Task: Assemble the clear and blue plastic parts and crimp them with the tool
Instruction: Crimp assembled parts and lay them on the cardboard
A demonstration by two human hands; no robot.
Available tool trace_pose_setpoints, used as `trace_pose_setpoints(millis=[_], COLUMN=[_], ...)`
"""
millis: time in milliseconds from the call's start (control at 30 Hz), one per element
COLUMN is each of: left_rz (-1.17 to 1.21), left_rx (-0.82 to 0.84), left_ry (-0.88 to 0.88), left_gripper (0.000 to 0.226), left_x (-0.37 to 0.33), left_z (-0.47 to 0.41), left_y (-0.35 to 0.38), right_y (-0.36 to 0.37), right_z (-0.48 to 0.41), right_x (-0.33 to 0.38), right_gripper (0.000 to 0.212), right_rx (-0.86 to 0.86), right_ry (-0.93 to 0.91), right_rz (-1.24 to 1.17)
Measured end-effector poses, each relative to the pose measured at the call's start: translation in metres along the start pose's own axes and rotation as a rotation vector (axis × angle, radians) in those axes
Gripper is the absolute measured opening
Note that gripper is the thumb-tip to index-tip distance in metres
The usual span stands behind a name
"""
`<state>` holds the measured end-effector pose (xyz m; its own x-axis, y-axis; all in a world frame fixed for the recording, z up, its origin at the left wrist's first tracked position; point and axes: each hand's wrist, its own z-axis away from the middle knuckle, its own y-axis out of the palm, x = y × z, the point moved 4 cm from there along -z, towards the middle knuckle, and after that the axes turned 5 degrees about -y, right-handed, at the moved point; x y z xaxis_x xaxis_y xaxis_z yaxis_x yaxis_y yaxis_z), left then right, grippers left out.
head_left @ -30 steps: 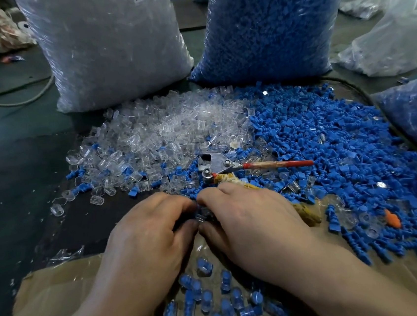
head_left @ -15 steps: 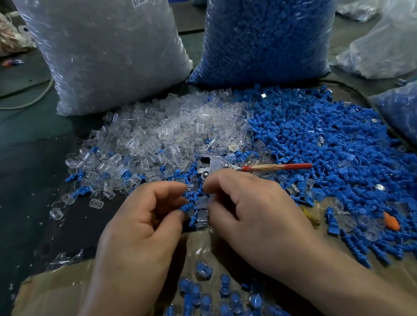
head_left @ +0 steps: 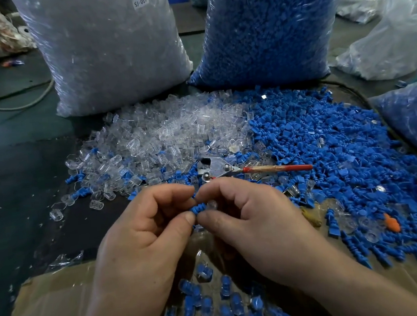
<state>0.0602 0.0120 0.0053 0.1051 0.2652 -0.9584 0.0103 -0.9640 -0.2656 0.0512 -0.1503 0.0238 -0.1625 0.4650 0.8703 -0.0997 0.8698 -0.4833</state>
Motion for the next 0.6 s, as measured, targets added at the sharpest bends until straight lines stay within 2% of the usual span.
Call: trace_pose_setpoints(millis=[100, 300, 433, 600], left_rz=[0.109, 0.155, 0.141, 0.076], left_rx=[0.001, -0.009, -0.021, -0.044], left_ry=[0.003, 0.025, 0.039, 0.044], left_gripper=[0.030, 0.030, 0.031, 0.029], left_x=[0.001, 0.002, -0.002, -0.006], left_z=[0.000, -0.002, 0.000, 0.003], left_y=[-0.001, -0.002, 0.000, -0.001], right_y=[0.001, 0.004, -0.005, 0.006], right_z=[0.000, 0.001, -0.001, 0.002], right_x=[0.001, 0.002, 0.002, 0.002], right_gripper=[0.010, 0.011, 0.016, 0.016], right_rx=[0.029, 0.050, -0.041, 0.067], right_ry=[0.001, 0.089, 0.019, 0.138], right_rz=[-0.112, -0.489, -0.516, -0.701])
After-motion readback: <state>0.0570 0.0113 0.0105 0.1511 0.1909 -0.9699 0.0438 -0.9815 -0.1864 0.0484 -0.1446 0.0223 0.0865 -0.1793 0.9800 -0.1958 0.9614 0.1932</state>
